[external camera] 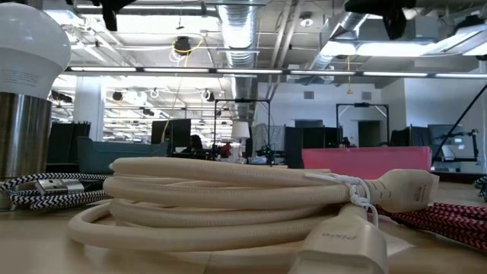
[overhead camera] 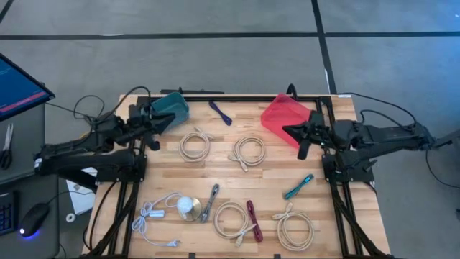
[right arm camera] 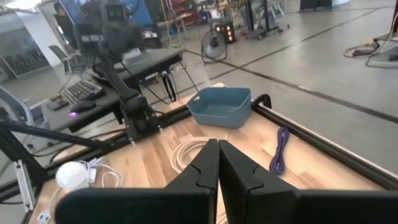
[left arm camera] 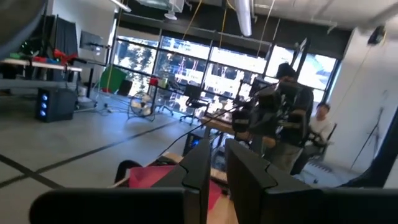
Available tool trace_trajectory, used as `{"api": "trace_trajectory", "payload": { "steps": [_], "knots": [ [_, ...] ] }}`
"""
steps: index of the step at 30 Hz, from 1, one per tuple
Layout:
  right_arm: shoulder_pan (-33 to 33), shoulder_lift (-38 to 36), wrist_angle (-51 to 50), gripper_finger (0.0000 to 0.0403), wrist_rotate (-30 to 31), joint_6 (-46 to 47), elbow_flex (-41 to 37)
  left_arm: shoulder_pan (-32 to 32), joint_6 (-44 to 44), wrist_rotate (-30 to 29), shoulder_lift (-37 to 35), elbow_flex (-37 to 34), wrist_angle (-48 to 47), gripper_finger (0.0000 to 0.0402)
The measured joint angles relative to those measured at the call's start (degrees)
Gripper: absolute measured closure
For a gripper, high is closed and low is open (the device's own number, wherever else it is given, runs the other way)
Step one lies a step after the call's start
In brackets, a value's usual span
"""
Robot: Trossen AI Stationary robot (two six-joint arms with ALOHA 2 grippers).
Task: Pick & Place USB Port
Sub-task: Put the blue dark blue charger cable into blue bin
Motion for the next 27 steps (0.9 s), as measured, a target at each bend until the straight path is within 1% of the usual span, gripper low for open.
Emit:
{"api": "trace_trajectory", "payload": {
  "steps": [7, 19, 22, 27],
  "knots": [
    [-5.1, 7.9, 0.3, 0.0402, -6.5, 0.5, 3.3, 0.0, 0.0, -0.2, -2.6, 0.0, -0.2, 0.0353],
    [-12.1, 25.0, 0.3, 0.0402, -6.7, -3.5, 13.5, 0.0, -1.4, -0.1, -2.6, 0.0, 0.1, 0.0353],
    [-13.3, 28.3, 0.3, 0.0402, -6.7, -3.6, 15.4, 0.0, -3.0, -0.1, -2.6, 0.0, 0.1, 0.0353],
    [-14.5, 31.7, 0.3, 0.0402, -6.7, -3.7, 17.7, 0.0, -4.5, -0.1, -2.6, 0.0, 0.1, 0.0353]
  ]
}}
